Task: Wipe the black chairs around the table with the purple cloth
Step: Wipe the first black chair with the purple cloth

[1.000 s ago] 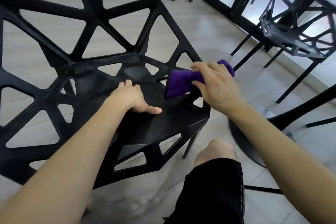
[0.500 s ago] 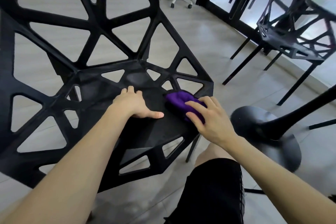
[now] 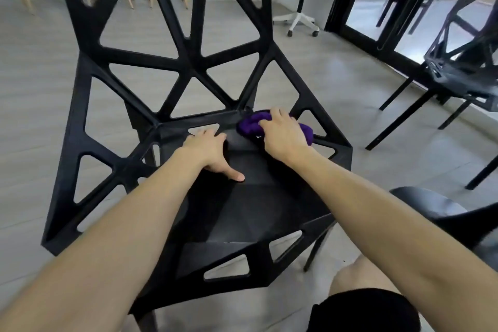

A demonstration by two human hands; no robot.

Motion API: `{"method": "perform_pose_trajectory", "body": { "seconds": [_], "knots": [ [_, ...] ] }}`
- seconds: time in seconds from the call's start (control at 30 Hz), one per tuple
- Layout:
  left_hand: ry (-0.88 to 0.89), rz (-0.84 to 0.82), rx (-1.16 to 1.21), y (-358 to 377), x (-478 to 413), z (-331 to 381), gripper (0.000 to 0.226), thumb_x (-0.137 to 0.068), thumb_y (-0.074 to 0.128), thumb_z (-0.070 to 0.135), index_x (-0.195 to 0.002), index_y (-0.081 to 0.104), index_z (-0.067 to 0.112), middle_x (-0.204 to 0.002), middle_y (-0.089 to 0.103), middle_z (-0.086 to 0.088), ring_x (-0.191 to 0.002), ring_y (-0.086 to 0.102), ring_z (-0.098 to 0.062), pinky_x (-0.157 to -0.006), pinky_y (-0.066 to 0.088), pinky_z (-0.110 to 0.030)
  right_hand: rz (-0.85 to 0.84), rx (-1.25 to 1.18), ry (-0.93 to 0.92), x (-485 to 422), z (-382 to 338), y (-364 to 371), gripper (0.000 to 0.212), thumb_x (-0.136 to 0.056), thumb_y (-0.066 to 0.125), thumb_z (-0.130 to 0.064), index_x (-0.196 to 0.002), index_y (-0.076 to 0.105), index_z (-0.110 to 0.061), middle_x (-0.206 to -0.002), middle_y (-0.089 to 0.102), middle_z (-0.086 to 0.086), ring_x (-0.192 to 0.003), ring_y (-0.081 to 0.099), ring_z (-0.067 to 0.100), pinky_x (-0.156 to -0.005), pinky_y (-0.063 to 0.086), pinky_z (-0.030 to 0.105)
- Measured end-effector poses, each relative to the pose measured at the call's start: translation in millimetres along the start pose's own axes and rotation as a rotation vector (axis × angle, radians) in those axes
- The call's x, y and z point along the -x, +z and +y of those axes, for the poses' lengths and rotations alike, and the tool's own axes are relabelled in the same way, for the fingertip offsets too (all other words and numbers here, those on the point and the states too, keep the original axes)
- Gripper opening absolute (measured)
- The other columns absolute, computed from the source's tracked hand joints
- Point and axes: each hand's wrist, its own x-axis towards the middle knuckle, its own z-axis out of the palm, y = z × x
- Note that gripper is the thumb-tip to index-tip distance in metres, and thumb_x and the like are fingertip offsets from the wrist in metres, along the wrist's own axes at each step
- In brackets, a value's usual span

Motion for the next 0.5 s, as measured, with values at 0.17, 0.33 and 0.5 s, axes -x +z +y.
{"method": "perform_pose_trajectory", "body": {
  "seconds": [0.17,0.33,0.5],
  "knots": [
    [0.017,0.028,-0.016,0.9,-5.0,-6.7,0.159,-0.03,0.052,0.114,-0.167,0.026,0.04,-0.176,0.02,0.004,-0.16,0.03,-0.025,-0.124,0.036,-0.049,0.519,-0.052,0.122,-75.1,26.3,-49.5,0.044,-0.09,0.058,-0.005,-0.134,0.06,-0.013,-0.132,0.055,0.021,-0.111,0.055,0.041,-0.083,0.051,0.048],
    [0.031,0.055,-0.007,18.6,-7.0,-13.5,0.156,-0.036,0.044,0.116,-0.17,0.015,0.042,-0.18,0.006,0.003,-0.165,0.015,-0.021,-0.13,0.024,-0.047,0.333,0.05,0.172,-126.5,13.8,-27.4,0.029,-0.094,0.057,-0.01,-0.12,0.069,-0.008,-0.142,0.051,0.023,-0.122,0.052,0.044,-0.094,0.051,0.052],
    [0.056,0.055,-0.019,18.1,-8.3,-13.0,0.156,-0.037,0.042,0.117,-0.17,0.012,0.042,-0.18,0.001,0.003,-0.166,0.012,-0.022,-0.131,0.022,-0.05,0.097,0.045,-0.038,-92.3,-5.5,5.5,0.024,-0.096,0.06,-0.014,-0.116,0.072,-0.007,-0.143,0.047,0.019,-0.121,0.052,0.039,-0.074,0.05,0.044]
  ]
}}
